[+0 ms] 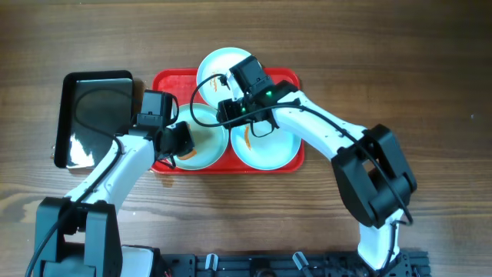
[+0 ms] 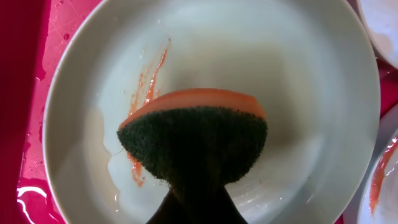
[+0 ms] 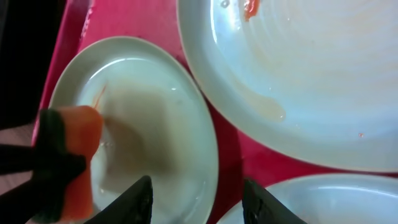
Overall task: Clean dirty plates on tray and stack at the side
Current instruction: 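Scrub the left plate with the sponge while right gripper grips top plate rim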
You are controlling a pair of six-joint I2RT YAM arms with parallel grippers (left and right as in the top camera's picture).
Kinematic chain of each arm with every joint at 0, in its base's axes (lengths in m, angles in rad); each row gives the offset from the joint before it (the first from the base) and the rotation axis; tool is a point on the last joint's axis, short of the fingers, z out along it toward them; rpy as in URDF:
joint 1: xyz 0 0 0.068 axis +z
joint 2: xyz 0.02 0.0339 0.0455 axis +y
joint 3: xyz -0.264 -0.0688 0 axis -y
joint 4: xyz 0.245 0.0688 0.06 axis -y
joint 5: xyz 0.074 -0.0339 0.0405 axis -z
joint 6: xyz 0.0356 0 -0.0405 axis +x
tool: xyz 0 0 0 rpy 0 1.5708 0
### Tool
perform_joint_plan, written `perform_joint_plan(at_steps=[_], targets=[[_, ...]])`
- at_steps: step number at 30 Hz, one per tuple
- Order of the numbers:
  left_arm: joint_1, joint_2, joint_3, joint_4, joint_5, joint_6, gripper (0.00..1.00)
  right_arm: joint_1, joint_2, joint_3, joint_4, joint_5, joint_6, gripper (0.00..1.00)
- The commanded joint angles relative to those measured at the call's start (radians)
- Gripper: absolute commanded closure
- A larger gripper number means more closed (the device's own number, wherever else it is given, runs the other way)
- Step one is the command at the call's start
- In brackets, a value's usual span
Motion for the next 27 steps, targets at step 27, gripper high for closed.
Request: perform_joint_plan(at_steps=[27], targets=[[0.006,0.005,0.0,-0.002,-0.017,-0.013,0.92,0.084,0.107,0.013,0.019,0.087,0.076,0.8]])
